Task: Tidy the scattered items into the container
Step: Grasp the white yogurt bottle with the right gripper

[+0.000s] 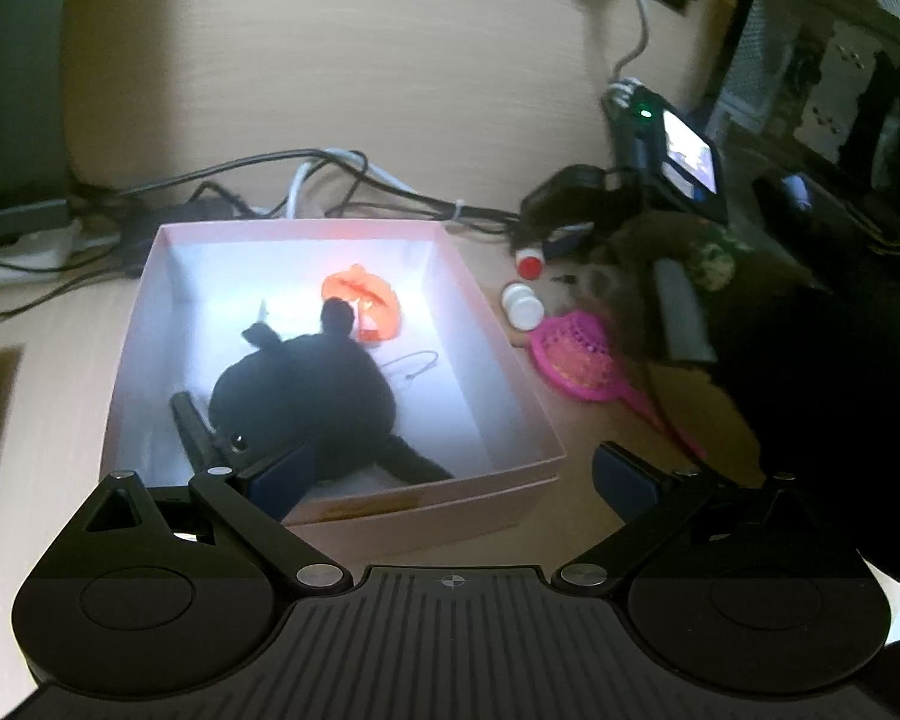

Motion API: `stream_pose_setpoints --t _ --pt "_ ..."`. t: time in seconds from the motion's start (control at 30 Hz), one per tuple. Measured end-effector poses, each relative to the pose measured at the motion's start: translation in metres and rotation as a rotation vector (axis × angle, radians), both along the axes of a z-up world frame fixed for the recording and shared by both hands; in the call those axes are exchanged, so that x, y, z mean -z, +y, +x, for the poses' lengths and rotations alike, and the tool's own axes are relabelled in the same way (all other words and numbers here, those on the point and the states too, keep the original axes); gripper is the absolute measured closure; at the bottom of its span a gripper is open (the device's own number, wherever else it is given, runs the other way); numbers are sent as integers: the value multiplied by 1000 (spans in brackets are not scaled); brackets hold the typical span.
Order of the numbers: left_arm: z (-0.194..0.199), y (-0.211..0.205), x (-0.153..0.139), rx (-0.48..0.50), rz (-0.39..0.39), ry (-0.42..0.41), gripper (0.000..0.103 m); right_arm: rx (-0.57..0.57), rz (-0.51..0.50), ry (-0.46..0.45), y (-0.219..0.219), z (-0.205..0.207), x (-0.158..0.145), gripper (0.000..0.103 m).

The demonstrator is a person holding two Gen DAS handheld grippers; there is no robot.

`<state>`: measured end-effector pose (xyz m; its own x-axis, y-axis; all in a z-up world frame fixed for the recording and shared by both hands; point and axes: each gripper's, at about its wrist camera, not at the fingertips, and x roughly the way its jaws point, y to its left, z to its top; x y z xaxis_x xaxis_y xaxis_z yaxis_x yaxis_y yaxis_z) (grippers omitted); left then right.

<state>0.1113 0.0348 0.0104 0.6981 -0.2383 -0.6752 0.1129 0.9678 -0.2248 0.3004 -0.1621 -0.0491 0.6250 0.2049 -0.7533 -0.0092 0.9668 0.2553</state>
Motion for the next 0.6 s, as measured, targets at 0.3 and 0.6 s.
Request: stream_pose_setpoints --t 0.3,0.6 --pt "-23 -11 -12 28 31 -39 2 -23 28 -86 -8 -80 -38 77" --pt "-63 -30 -2 62 164 -10 2 -207 33 -206 -24 -197 -82 78"
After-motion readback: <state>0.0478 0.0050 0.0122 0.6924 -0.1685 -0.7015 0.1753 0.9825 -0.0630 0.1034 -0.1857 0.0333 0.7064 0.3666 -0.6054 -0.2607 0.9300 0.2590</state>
